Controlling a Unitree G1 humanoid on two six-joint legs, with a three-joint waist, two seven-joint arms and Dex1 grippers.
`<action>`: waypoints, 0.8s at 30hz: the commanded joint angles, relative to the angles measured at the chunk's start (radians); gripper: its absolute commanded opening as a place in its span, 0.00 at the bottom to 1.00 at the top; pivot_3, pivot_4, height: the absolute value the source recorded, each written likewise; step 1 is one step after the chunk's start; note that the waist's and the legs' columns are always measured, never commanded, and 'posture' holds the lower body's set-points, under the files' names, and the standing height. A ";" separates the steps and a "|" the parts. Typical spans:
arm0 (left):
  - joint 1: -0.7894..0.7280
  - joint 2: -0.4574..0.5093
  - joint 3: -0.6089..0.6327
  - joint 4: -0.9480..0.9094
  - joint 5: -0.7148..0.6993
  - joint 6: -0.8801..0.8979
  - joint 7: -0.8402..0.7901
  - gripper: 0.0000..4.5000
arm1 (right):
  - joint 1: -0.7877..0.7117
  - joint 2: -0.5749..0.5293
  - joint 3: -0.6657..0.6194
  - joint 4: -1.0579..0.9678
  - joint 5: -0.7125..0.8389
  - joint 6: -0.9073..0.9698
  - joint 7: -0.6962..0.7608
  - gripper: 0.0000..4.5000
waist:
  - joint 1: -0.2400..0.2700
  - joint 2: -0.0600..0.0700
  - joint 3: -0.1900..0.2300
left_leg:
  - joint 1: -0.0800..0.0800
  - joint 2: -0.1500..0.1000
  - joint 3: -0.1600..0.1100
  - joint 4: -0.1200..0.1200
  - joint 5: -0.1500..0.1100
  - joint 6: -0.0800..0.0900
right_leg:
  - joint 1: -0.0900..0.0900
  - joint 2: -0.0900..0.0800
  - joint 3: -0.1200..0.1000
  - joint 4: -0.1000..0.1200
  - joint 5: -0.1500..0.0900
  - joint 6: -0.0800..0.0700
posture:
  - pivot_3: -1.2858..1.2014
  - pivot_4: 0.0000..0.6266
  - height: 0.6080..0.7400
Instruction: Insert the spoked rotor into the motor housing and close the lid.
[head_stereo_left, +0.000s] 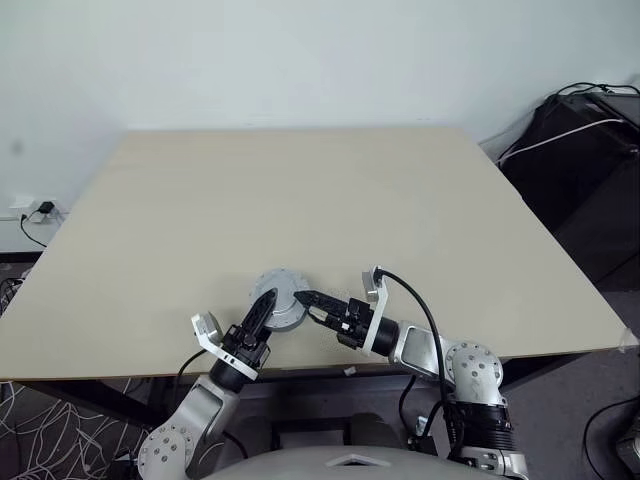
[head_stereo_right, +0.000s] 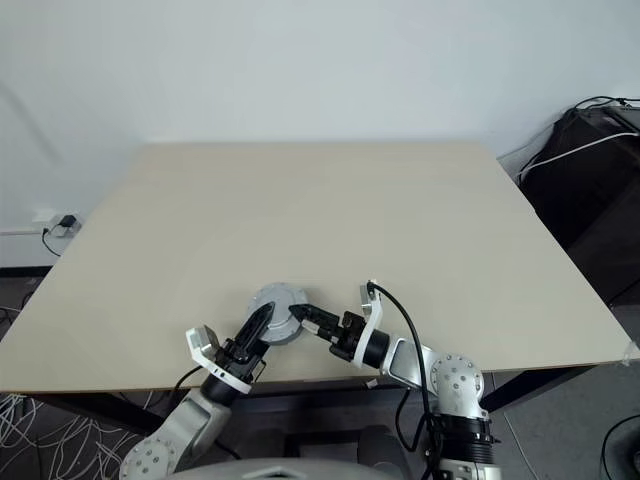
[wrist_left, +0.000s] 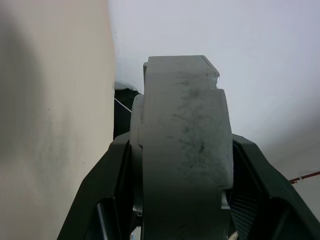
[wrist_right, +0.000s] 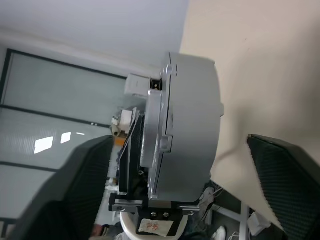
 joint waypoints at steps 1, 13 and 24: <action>-0.042 -0.033 0.025 -0.030 -0.003 -0.049 -0.010 0.46 | 0.003 -0.017 -0.016 -0.050 -0.001 -0.039 0.026 1.00 | 0.002 0.000 0.000 | 0.000 0.000 0.000 0.000 0.000 0.000 | 0.000 0.000 0.000 0.000 0.000 0.000 | 0.52 0.00 1.00; -0.227 -0.063 0.190 0.068 0.086 -0.333 0.129 0.46 | 0.174 -0.175 0.311 -0.174 -0.823 -0.902 0.203 1.00 | 0.024 -0.006 0.001 | 0.000 -0.003 0.001 0.001 0.000 -0.001 | 0.000 0.003 0.000 0.000 0.000 0.001 | 0.52 0.00 1.00; -0.453 -0.035 0.300 0.303 0.141 -0.456 0.197 0.46 | 0.239 -0.210 0.334 0.007 -1.115 -1.379 0.222 1.00 | 0.038 -0.015 0.003 | 0.001 -0.001 0.000 0.005 0.002 -0.003 | 0.004 0.008 0.001 0.001 0.003 0.000 | 0.52 0.00 1.00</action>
